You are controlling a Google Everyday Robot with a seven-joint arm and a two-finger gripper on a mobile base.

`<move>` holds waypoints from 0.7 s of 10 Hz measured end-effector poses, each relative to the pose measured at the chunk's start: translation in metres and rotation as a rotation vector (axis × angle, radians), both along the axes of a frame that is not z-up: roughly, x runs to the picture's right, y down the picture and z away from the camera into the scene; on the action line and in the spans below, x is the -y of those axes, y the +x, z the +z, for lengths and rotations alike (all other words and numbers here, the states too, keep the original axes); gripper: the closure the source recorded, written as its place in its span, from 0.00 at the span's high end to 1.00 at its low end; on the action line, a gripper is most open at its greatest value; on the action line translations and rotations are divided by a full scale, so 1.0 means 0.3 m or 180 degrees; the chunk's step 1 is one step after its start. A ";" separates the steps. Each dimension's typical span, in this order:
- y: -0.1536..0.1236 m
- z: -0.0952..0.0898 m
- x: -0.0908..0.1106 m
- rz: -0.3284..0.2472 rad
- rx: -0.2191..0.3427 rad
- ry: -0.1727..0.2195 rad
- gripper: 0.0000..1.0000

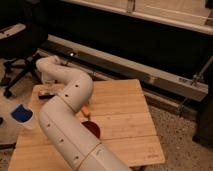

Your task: Push the eraser across the table

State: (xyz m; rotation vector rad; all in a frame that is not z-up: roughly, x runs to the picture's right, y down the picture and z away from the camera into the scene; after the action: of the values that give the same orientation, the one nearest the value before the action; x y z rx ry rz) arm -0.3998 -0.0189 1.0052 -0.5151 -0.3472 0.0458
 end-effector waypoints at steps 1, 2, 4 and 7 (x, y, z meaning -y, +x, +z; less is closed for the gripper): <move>0.002 -0.002 -0.010 -0.0029 -0.0025 -0.0026 0.00; 0.003 -0.003 -0.018 -0.0050 -0.0045 -0.0047 0.00; 0.007 -0.007 -0.047 -0.0106 -0.0077 -0.0115 0.00; -0.001 -0.033 -0.109 -0.0212 -0.0083 -0.0260 0.00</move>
State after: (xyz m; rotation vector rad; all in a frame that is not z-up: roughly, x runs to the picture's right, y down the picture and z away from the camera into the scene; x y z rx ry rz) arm -0.4000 0.0139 0.9951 -0.6060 -0.3035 0.0023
